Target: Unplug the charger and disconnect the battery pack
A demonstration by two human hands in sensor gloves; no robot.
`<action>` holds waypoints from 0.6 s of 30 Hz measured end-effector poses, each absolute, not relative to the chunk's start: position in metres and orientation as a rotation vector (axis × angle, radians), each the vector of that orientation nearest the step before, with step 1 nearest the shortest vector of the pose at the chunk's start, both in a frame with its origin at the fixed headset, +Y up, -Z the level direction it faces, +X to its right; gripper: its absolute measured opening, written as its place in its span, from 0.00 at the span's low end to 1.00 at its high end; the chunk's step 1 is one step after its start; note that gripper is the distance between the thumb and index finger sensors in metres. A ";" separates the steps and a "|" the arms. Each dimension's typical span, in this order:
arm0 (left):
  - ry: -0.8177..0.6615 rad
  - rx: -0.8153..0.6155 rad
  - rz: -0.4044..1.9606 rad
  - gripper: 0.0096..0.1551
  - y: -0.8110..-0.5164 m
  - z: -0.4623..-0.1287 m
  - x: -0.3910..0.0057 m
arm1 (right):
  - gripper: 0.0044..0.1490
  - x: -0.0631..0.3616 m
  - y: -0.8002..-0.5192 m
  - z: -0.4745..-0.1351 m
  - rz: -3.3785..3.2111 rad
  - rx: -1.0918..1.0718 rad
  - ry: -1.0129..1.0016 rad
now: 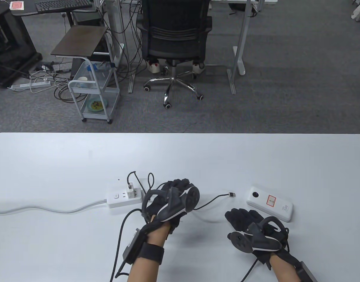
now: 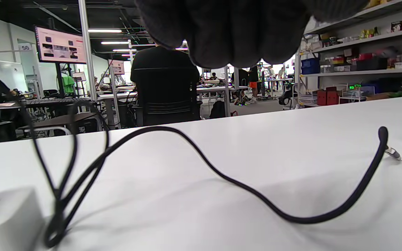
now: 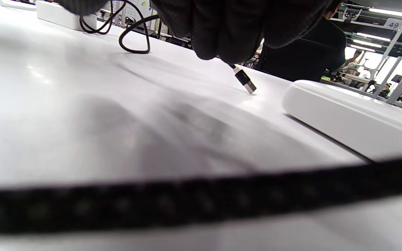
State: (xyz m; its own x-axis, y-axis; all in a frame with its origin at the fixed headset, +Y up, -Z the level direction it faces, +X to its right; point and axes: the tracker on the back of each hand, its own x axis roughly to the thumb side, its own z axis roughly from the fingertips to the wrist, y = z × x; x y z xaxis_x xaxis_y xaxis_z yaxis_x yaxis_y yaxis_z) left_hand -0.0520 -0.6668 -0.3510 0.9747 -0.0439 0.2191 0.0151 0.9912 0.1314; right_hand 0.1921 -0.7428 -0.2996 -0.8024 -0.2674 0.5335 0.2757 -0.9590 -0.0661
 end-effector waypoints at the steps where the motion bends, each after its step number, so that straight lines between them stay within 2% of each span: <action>1: -0.217 0.142 -0.030 0.27 -0.668 -0.347 -0.058 | 0.46 0.192 -0.743 -0.301 -2.748 -0.795 -0.023; 9: -0.119 0.183 -0.077 0.28 -0.677 -0.314 -0.104 | 0.47 0.197 -0.745 -0.309 -2.820 -0.676 -0.033; 18: -0.072 0.225 -0.038 0.28 -0.685 -0.292 -0.146 | 0.48 0.201 -0.744 -0.311 -2.862 -0.618 -0.009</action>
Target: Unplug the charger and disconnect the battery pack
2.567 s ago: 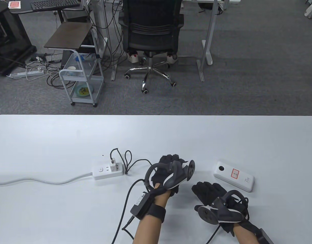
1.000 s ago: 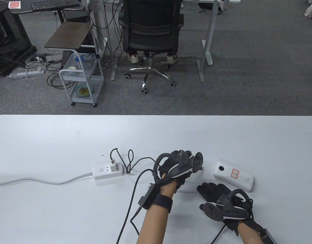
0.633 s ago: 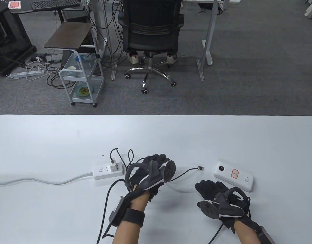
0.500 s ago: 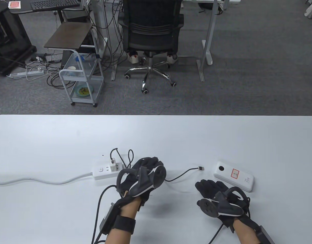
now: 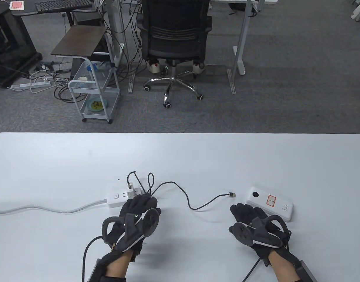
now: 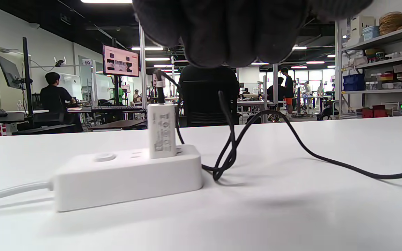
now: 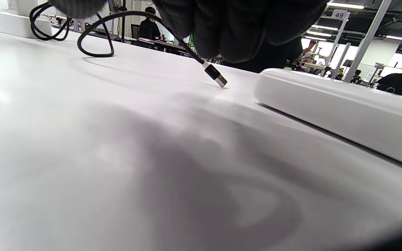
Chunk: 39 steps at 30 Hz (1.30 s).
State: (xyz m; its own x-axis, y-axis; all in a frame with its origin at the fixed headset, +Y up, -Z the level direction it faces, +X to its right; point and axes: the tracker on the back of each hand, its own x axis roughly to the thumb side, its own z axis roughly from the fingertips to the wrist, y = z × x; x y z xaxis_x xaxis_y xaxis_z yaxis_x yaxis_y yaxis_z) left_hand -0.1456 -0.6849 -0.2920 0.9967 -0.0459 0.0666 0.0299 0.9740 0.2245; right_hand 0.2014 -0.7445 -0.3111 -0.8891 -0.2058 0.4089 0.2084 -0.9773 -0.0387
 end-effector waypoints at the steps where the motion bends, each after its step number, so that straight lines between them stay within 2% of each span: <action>1: -0.062 0.236 -0.064 0.28 -0.687 -0.291 -0.147 | 0.48 0.201 -0.745 -0.312 -2.865 -0.618 -0.006; 3: -0.039 0.229 -0.116 0.28 -0.695 -0.289 -0.151 | 0.48 0.201 -0.746 -0.310 -2.863 -0.618 -0.017; 8: -0.033 0.221 -0.047 0.28 -0.715 -0.283 -0.160 | 0.48 0.199 -0.743 -0.306 -2.827 -0.627 0.009; 11: -0.049 0.201 -0.149 0.29 -0.725 -0.279 -0.159 | 0.48 0.195 -0.741 -0.303 -2.802 -0.648 0.034; 26: -0.026 0.230 -0.150 0.32 -0.728 -0.274 -0.164 | 0.45 0.190 -0.742 -0.299 -2.760 -0.644 0.055; 30: -0.020 0.229 -0.168 0.32 -0.728 -0.273 -0.166 | 0.40 0.190 -0.741 -0.299 -2.764 -0.646 0.071; 39: -0.019 0.230 -0.186 0.32 -0.727 -0.272 -0.167 | 0.41 0.189 -0.742 -0.298 -2.753 -0.656 0.069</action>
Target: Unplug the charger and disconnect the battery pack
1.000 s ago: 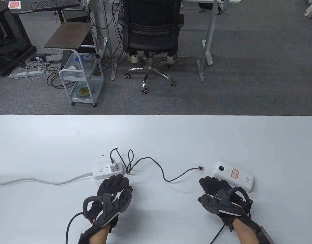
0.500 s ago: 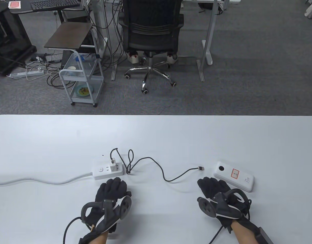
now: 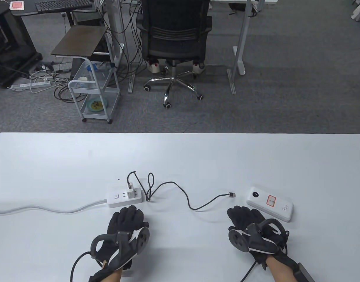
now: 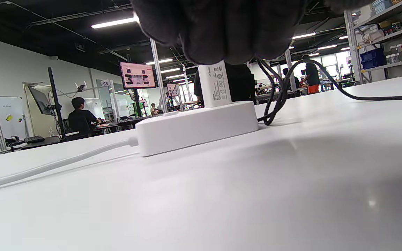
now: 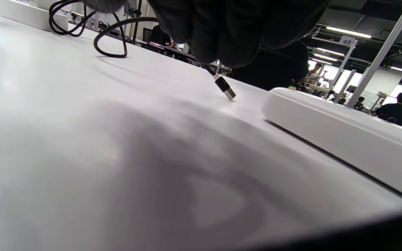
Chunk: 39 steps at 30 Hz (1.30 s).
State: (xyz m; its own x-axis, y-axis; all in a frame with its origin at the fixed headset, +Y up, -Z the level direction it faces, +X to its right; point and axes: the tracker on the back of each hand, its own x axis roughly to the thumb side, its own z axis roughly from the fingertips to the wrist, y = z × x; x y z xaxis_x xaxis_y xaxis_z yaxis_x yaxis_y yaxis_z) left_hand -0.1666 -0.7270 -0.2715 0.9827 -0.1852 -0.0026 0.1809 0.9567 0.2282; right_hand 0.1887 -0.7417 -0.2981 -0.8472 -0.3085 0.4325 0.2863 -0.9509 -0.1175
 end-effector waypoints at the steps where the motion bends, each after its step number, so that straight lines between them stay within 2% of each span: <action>1: -0.017 0.226 -0.188 0.33 -0.727 -0.272 -0.166 | 0.41 0.189 -0.742 -0.298 -2.753 -0.653 0.069; 13: 0.038 0.252 -0.162 0.34 -0.716 -0.280 -0.180 | 0.40 0.190 -0.741 -0.299 -2.768 -0.652 0.070; 16: 0.103 0.204 -0.144 0.37 -0.711 -0.292 -0.187 | 0.40 0.190 -0.742 -0.301 -2.764 -0.642 0.047; 21: 0.161 0.233 -0.152 0.42 -0.696 -0.307 -0.203 | 0.40 0.194 -0.741 -0.303 -2.795 -0.632 0.044; 27: 0.216 0.226 -0.158 0.44 -0.684 -0.326 -0.223 | 0.40 0.197 -0.742 -0.307 -2.811 -0.628 0.009; 35: 0.283 0.131 -0.312 0.51 -0.700 -0.353 -0.232 | 0.41 0.200 -0.742 -0.312 -2.838 -0.645 -0.004; 39: 0.285 0.062 -0.257 0.53 -0.712 -0.367 -0.233 | 0.41 0.199 -0.744 -0.313 -2.834 -0.652 -0.020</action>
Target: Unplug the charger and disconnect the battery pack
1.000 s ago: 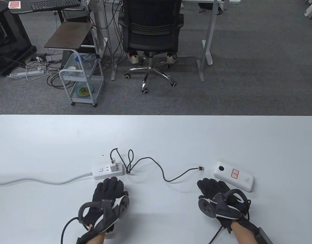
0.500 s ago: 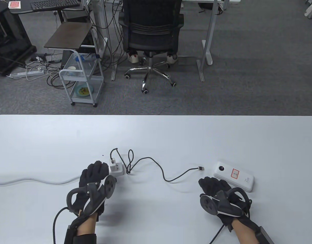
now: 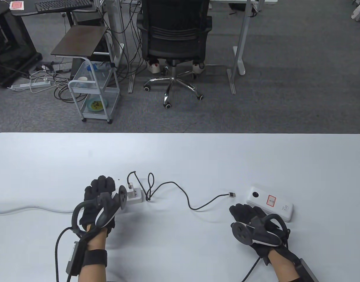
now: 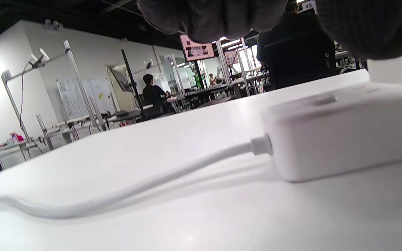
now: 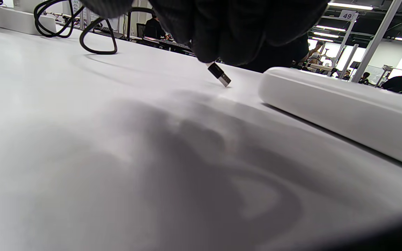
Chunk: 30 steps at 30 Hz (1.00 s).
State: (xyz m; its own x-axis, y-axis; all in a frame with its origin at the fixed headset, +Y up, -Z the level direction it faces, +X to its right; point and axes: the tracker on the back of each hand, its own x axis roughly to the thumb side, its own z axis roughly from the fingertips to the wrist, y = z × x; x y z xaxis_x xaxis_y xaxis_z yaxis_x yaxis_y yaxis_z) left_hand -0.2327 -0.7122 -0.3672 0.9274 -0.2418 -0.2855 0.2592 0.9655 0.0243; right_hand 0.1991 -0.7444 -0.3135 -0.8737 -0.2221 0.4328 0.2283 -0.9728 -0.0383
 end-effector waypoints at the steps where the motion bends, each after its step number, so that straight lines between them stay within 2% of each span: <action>1: 0.281 0.045 -0.244 0.53 -0.714 -0.369 -0.233 | 0.41 0.199 -0.744 -0.313 -2.831 -0.655 -0.020; 15: 0.205 -0.190 -0.207 0.53 -0.737 -0.400 -0.221 | 0.41 0.199 -0.741 -0.311 -2.822 -0.710 -0.014; 24: 0.240 -0.272 -0.181 0.52 -0.736 -0.411 -0.223 | 0.40 0.197 -0.743 -0.312 -2.792 -0.762 -0.048; 30: 0.236 -0.238 -0.222 0.50 -0.738 -0.409 -0.213 | 0.40 0.197 -0.744 -0.312 -2.782 -0.789 -0.056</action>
State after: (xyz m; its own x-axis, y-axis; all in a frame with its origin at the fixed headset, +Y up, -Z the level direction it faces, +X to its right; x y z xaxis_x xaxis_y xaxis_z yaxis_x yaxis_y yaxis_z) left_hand -0.2126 -0.7380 -0.4093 0.9484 -0.2435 -0.2032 0.1882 0.9477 -0.2576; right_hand 0.1965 -0.7443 -0.3118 -0.8225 -0.2274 0.5213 0.2483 -0.9682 -0.0306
